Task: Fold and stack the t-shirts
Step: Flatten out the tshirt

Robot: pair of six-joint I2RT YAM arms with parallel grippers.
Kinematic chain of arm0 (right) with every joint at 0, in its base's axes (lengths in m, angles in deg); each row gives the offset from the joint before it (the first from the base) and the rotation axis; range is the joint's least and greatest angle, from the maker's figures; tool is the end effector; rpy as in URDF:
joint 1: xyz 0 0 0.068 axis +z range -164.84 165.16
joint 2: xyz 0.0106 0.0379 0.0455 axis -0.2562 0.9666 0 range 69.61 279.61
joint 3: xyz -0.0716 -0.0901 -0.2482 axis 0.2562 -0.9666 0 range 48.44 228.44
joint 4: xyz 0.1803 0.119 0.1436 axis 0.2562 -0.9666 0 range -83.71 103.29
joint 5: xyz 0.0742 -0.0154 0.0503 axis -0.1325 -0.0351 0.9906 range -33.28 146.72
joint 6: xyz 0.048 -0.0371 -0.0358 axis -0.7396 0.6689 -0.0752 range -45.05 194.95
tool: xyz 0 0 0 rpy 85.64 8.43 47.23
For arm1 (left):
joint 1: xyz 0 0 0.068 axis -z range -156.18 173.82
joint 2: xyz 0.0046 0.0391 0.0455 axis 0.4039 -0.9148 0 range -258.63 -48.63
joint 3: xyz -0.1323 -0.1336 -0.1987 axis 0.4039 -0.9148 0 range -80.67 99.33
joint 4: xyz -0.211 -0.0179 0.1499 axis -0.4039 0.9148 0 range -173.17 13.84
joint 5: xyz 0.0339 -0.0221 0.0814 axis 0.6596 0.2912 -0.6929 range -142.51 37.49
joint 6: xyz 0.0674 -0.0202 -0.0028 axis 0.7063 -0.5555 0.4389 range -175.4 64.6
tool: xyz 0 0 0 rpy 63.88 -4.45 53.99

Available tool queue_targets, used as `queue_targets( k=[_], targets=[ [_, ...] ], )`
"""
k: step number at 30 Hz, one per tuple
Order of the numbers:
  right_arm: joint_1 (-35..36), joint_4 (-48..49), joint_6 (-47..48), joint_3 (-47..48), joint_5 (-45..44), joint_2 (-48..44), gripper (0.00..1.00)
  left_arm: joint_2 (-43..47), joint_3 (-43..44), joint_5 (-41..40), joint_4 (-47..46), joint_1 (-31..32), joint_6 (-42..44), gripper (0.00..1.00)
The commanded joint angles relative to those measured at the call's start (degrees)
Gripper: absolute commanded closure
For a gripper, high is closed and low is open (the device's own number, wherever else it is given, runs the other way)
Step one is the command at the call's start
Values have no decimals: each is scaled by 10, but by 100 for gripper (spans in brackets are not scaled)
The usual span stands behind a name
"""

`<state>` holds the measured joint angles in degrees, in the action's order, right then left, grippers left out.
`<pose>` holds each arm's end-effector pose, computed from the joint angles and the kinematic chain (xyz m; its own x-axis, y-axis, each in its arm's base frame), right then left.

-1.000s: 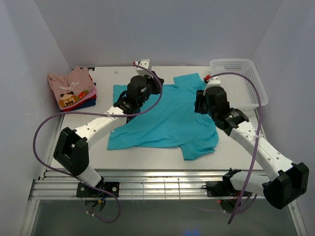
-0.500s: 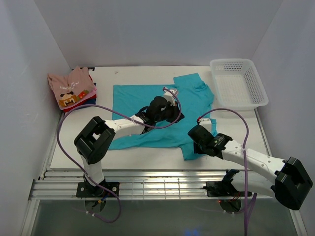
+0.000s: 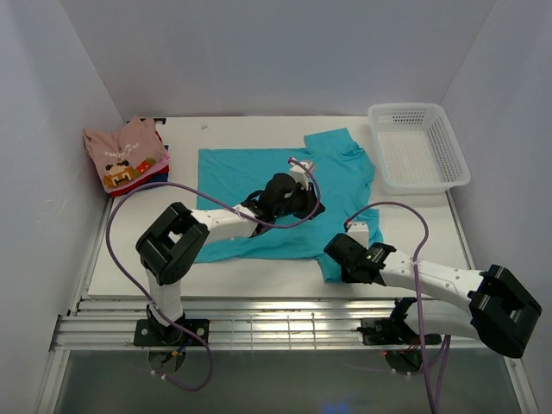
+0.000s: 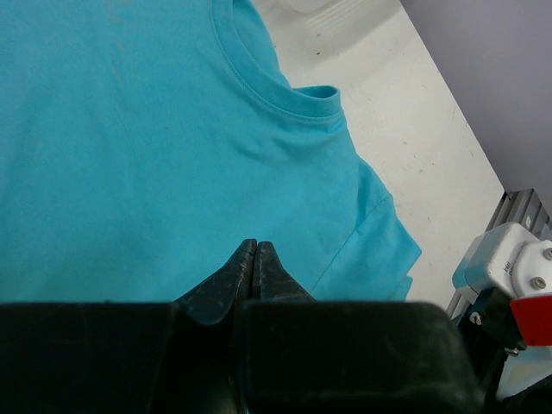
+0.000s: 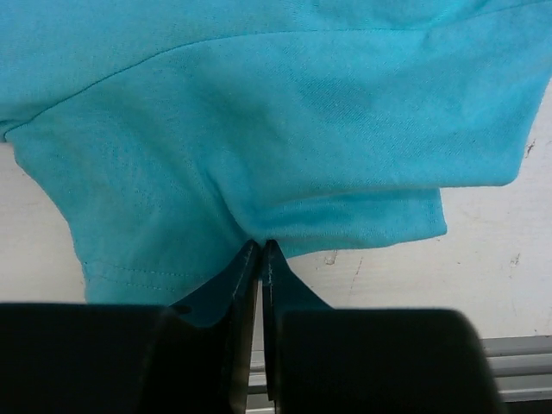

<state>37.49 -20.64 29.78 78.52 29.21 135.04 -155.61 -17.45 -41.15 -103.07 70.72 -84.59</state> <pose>0.1352 0.1318 0.1457 -0.8300 -0.0460 -0.5559 -0.0193 0.9984 -0.0538 0.2880 -0.3242 0.1893 -0.6502 -0.0048 -0.7597 0.5977 0.6141 -0.5154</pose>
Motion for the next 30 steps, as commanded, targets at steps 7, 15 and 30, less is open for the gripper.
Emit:
queue_targets(
  k=[7, 15, 30],
  targets=[
    [65, -121, -68, 68, -23, -5, 92, 27, -14, -23, -13, 2, 12, 90],
    [111, -194, -113, 121, -35, 5, 82, 26, -25, -27, -13, 3, 13, 91],
    [-108, 29, 192, 325, -88, 94, 43, 185, 2, -302, 152, -112, 112, 32]
  ],
)
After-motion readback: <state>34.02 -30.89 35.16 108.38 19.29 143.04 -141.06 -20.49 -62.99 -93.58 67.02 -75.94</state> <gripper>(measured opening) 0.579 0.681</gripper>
